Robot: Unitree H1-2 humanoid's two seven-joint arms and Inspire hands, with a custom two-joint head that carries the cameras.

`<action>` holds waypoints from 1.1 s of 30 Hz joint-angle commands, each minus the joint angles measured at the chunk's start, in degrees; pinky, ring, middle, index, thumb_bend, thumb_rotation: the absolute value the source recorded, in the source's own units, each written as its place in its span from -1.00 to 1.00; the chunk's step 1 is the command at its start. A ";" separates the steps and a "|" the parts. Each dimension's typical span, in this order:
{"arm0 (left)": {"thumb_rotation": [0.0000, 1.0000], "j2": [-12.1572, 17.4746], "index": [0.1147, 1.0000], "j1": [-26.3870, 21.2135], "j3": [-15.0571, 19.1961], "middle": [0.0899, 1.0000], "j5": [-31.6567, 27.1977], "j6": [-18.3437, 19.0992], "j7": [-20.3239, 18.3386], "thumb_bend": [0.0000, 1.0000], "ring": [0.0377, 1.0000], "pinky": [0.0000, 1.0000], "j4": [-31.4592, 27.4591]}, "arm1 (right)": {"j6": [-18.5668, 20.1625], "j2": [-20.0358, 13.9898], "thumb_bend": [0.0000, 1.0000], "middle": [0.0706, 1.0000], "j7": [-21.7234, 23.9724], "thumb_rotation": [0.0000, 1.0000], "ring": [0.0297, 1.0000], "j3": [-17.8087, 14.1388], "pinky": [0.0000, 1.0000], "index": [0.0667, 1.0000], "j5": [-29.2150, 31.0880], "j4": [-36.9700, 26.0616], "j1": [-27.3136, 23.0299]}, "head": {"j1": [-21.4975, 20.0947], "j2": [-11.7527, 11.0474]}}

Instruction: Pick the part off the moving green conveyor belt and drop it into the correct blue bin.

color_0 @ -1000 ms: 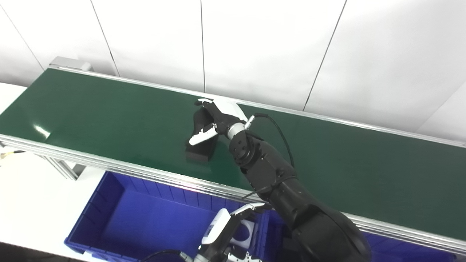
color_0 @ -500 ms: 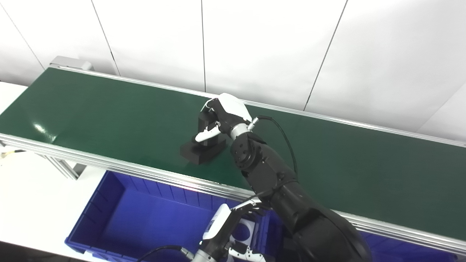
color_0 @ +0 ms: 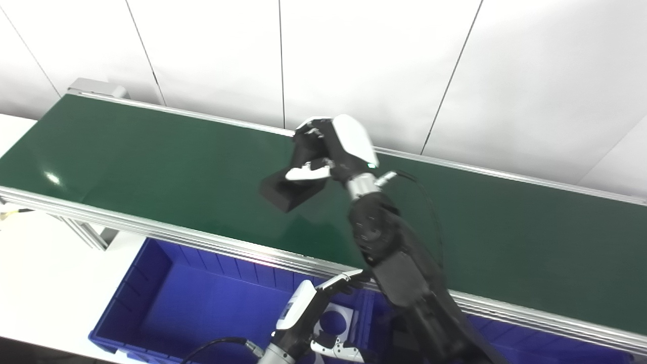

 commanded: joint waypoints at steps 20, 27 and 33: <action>-0.14 5.04 0.59 2.27 5.65 0.63 -5.39 -2.14 -6.74 0.84 0.58 0.43 -6.97 | 9.04 -10.19 0.02 -0.08 10.90 -1.00 -0.26 -9.89 -0.46 -0.04 0.65 -39.91 16.96 | -9.48 5.82; -0.14 5.62 0.59 4.87 11.05 0.63 -8.56 -2.14 -12.76 0.84 0.57 0.43 -10.18 | 10.50 -11.87 0.02 -0.08 12.79 -1.00 -0.24 -13.76 -0.46 -0.06 1.61 -47.41 23.85 | -13.32 8.82; -0.11 3.96 0.59 7.50 18.23 0.59 -12.38 -2.14 -20.40 0.89 0.53 0.44 -12.62 | 10.99 -14.81 0.01 -0.02 14.63 -1.00 -0.21 -16.73 -0.45 -0.11 3.82 -51.47 31.36 | -15.16 11.34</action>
